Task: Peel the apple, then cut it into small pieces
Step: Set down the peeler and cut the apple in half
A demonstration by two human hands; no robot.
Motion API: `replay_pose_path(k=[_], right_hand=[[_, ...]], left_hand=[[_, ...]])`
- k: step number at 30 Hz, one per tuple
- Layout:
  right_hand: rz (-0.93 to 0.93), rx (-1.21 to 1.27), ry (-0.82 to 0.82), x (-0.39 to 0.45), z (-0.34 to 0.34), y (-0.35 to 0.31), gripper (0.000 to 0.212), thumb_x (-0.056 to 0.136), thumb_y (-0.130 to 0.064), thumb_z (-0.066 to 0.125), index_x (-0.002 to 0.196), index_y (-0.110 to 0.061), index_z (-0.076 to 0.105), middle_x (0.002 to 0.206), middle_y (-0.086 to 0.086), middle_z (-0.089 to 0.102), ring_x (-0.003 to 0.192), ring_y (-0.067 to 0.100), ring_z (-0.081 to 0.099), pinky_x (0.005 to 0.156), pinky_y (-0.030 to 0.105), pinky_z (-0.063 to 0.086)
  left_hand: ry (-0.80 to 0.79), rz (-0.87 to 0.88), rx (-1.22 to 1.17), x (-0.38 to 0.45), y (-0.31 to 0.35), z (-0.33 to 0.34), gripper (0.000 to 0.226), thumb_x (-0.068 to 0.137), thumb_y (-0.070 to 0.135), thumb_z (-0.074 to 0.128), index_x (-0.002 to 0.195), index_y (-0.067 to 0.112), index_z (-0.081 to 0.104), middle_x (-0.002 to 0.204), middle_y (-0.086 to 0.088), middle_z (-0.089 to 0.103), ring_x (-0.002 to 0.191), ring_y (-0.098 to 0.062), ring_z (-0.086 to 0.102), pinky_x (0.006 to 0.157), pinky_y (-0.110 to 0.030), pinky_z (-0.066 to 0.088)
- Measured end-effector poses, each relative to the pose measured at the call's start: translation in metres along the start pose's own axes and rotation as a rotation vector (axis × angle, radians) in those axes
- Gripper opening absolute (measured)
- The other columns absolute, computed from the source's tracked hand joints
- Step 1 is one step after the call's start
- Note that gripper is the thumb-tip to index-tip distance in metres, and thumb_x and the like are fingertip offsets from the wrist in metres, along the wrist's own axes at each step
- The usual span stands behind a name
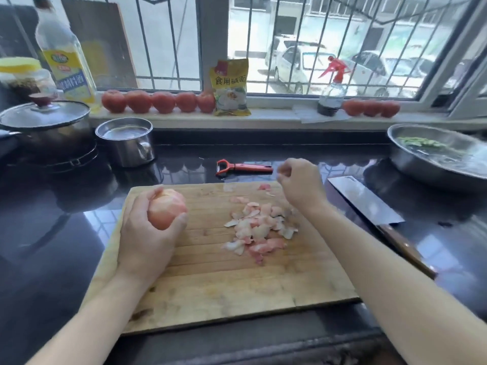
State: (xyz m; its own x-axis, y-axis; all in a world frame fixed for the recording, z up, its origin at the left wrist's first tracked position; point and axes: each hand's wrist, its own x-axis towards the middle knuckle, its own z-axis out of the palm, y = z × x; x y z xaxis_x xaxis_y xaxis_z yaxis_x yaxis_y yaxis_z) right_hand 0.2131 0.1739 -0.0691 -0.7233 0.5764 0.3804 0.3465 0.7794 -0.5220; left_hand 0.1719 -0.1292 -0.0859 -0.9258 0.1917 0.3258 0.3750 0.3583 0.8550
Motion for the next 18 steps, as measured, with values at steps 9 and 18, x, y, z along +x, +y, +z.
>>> replay_pose_path(k=[9, 18], right_hand=[[0.296, -0.709, -0.086, -0.086, -0.088, 0.119, 0.041, 0.102, -0.046, 0.043, 0.129, -0.016, 0.054, 0.123, 0.015, 0.049, 0.112, 0.036, 0.046, 0.089, 0.045, 0.045], [0.421, -0.497, -0.277, -0.073, -0.102, 0.116, 0.034, 0.101, -0.035, 0.054, 0.115, -0.006, 0.063, 0.113, 0.024, 0.061, 0.104, 0.042, 0.059, 0.077, 0.037, 0.044]], left_hand=[[-0.263, 0.116, -0.149, -0.037, 0.070, 0.046, 0.069, 0.081, 0.023, 0.085, 0.136, 0.041, 0.047, 0.125, 0.017, 0.052, 0.108, 0.000, 0.058, 0.077, -0.006, 0.046], [-0.473, 0.248, -0.014, -0.044, 0.051, 0.026, 0.075, 0.072, 0.002, 0.089, 0.129, 0.040, 0.056, 0.129, 0.007, 0.045, 0.120, 0.004, 0.050, 0.096, -0.004, 0.040]])
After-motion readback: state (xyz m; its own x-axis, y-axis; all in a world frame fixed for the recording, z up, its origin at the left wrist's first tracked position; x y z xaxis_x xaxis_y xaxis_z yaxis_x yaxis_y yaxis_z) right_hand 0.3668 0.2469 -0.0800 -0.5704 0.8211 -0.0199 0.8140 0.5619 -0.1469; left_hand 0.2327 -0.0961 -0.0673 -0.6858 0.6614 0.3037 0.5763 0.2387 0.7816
